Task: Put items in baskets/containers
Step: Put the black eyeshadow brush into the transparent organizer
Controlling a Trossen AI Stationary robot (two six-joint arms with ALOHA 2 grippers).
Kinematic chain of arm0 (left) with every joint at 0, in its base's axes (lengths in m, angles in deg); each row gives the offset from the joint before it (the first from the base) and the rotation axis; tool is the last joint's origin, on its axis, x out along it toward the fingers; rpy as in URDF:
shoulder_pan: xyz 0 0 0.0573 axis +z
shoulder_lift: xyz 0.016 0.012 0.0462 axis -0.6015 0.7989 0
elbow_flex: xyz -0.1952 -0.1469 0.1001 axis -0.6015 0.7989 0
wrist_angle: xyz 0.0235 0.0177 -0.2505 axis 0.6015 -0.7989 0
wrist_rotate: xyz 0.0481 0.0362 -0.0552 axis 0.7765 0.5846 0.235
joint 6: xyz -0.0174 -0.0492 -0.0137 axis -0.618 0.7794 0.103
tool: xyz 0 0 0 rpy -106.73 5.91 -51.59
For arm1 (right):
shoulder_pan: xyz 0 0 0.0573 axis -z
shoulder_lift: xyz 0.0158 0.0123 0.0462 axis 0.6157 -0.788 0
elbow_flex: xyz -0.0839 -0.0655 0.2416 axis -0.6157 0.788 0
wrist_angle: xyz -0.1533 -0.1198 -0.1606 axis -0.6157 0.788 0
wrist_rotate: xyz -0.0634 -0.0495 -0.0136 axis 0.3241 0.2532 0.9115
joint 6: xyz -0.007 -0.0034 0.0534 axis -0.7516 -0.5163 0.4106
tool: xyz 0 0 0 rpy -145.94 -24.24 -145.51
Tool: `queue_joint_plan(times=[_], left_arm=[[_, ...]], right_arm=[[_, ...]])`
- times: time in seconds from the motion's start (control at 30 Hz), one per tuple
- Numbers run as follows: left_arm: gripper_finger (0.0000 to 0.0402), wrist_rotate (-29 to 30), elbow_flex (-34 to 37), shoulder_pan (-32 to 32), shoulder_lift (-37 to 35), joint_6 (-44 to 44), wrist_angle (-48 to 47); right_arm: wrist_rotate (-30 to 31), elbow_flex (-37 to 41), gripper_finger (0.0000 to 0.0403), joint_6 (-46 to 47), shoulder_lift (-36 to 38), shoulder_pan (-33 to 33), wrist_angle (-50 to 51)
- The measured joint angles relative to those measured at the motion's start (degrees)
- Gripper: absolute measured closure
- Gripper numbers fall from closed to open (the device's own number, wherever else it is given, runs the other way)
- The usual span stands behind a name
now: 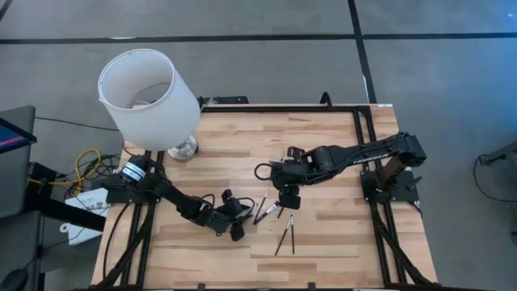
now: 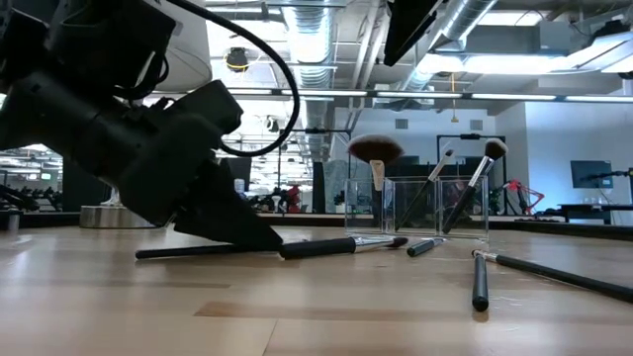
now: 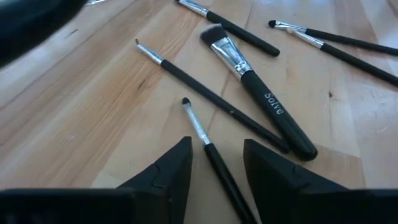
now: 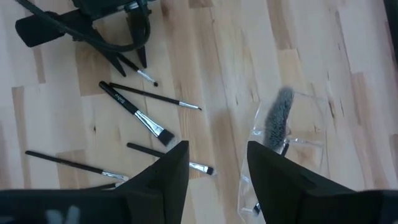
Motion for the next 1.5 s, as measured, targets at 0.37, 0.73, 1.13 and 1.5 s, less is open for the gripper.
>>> queue_joint_plan(times=[0.37,0.73,1.13,1.5], left_arm=[[0.0356,1.2,3.5,-0.5,-0.1,3.9,1.7],[0.0388,0.8,5.8,-0.5,0.2,3.2,8.4],[0.0388,-2.6,6.3,-0.3,-5.3,-3.7,7.3],[0.0388,-0.8,6.1,-0.3,-11.6,-7.9,7.1]], right_arm=[[-0.1,0.0,0.0259,0.2,0.0,-0.8,-4.6],[1.2,13.4,0.0270,-16.2,-0.3,-8.8,-37.6],[1.3,42.4,0.0274,-18.0,-0.3,-6.3,-78.1],[-5.6,47.2,0.0274,-18.0,-3.9,-3.5,-92.4]])
